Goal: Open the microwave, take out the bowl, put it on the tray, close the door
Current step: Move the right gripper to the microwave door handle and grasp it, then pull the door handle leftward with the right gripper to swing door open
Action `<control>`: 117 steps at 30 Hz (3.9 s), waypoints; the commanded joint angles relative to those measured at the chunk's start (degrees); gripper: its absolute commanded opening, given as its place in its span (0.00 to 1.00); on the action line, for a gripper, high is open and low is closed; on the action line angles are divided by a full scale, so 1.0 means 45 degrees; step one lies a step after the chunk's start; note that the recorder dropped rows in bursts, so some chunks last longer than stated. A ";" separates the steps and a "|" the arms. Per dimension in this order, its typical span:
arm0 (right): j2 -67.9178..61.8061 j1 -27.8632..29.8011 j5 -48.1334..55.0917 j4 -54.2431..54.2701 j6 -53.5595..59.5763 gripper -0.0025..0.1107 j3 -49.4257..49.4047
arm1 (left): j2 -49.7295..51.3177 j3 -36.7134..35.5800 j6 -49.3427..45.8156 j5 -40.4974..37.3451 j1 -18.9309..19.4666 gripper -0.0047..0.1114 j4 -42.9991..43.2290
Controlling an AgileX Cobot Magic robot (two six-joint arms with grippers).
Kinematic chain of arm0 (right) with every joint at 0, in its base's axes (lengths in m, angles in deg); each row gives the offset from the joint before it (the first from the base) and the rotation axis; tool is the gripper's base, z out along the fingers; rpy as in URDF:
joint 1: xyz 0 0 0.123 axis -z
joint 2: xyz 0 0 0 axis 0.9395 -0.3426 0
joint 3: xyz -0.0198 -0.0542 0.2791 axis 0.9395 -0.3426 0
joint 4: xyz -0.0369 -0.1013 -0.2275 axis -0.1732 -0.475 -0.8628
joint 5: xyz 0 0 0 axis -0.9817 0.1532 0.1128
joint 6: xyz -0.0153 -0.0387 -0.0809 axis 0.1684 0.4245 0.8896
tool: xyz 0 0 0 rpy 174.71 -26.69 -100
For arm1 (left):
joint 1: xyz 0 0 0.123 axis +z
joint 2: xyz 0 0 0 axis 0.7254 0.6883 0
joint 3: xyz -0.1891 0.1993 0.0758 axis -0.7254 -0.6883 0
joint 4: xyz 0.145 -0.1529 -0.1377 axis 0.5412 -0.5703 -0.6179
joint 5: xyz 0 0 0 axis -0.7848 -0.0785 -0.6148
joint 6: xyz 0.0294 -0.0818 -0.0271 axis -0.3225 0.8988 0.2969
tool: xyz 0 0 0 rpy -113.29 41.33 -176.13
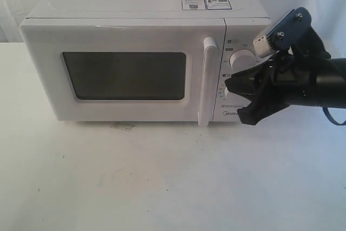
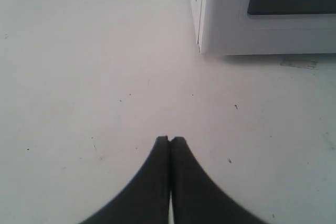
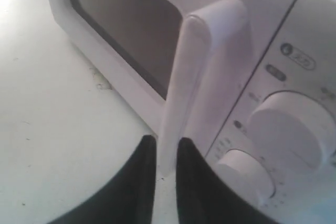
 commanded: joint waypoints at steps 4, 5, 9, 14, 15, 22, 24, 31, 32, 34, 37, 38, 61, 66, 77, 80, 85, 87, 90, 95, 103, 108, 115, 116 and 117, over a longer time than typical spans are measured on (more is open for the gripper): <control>-0.0019 0.0353 -0.2526 0.0150 0.0194 0.02 0.0059 | -0.0047 -0.0048 0.0034 -0.0040 -0.0098 0.04 -0.0039; -0.0019 0.0603 -0.2375 0.0150 0.0289 0.02 0.0059 | -0.0047 -0.0048 0.0034 -0.0040 -0.0098 0.04 -0.0039; -0.0167 0.2010 -0.0266 0.0149 0.0660 0.02 0.0255 | -0.0047 -0.0048 0.0034 -0.0040 -0.0098 0.04 -0.0039; -0.1490 0.3509 0.6186 -0.0006 0.0861 0.02 0.1297 | -0.0047 -0.0048 0.0034 -0.0040 -0.0098 0.04 -0.0039; -0.1741 0.3509 0.6596 -0.0062 0.0861 0.02 0.1363 | -0.0047 -0.0048 0.0034 -0.0040 -0.0098 0.04 -0.0039; -0.2375 0.2642 0.7116 -0.0221 0.0968 0.02 0.1504 | -0.0047 -0.0048 0.0034 -0.0040 -0.0098 0.04 -0.0039; -0.2418 0.2333 0.7254 -0.0327 0.0968 0.02 0.1670 | -0.0047 -0.0048 0.0034 -0.0040 -0.0098 0.04 -0.0039; -0.2418 0.2053 0.6696 0.0371 0.0747 0.05 0.1972 | -0.0047 -0.0048 0.0034 -0.0040 -0.0098 0.04 -0.0039; -0.2418 0.2053 0.6570 0.0371 0.0747 0.08 0.1972 | -0.0047 -0.0048 0.0034 -0.0040 -0.0098 0.04 -0.0039; -0.2418 0.2053 0.6176 0.0428 0.0747 0.20 0.1972 | -0.0047 -0.0048 0.0034 -0.0040 -0.0098 0.04 -0.0039; -0.2418 0.2053 0.5567 0.0745 0.0797 0.44 0.1972 | -0.0047 -0.0048 0.0034 -0.0040 -0.0098 0.04 -0.0039; -0.2418 0.2053 0.5496 0.0906 0.0850 0.53 0.1972 | -0.0047 -0.0048 0.0034 -0.0040 -0.0098 0.04 -0.0039; -0.3857 0.0577 0.4948 0.3368 0.3272 0.61 0.2000 | -0.0047 -0.0048 0.0034 -0.0040 -0.0098 0.04 -0.0039; -0.4132 0.0274 0.4856 0.3368 0.3242 0.54 0.2192 | -0.0047 -0.0048 0.0034 -0.0040 -0.0098 0.04 -0.0039; -0.4190 0.0274 0.4898 0.3368 0.3057 0.02 0.2188 | -0.0047 -0.0048 0.0034 -0.0040 -0.0098 0.04 -0.0039; -0.4190 0.0274 0.4898 0.3368 0.3083 0.02 0.2188 | -0.0047 -0.0048 0.0034 -0.0040 -0.0098 0.04 -0.0039; -0.4190 0.0274 0.7568 0.1817 0.3107 0.02 0.2285 | -0.0047 -0.0048 0.0034 -0.0040 -0.0098 0.04 -0.0039; -0.4190 0.0274 0.8844 0.0087 0.3075 0.02 0.2344 | -0.0047 -0.0048 0.0034 -0.0040 -0.0098 0.04 -0.0039; -0.4078 0.0274 0.8524 -0.0327 0.2542 0.02 0.2318 | -0.0047 -0.0048 0.0034 -0.0040 -0.0098 0.04 -0.0039; -0.3956 0.0274 0.7677 -0.0297 0.1620 0.02 0.2318 | -0.0047 -0.0048 0.0034 -0.0040 -0.0098 0.04 -0.0039; -0.3561 0.0274 0.8377 -0.1393 0.0724 0.02 0.2318 | -0.0047 -0.0048 0.0034 -0.0040 -0.0098 0.04 -0.0039; -0.2775 0.0274 0.6458 -0.2332 -0.0899 0.02 0.2318 | -0.0047 -0.0048 0.0034 -0.0040 -0.0098 0.04 -0.0039; -0.1914 0.0274 0.6461 -0.3988 -0.2703 0.26 0.2318 | -0.0047 -0.0048 0.0034 -0.0040 -0.0098 0.04 -0.0039; -0.1774 0.0274 0.6486 -0.4474 -0.3386 0.33 0.2318 | -0.0047 -0.0048 0.0034 -0.0040 -0.0098 0.04 -0.0039; -0.1646 0.0274 0.6565 -0.4789 -0.3869 0.37 0.2318 | -0.0047 -0.0048 0.0034 -0.0040 -0.0098 0.04 -0.0039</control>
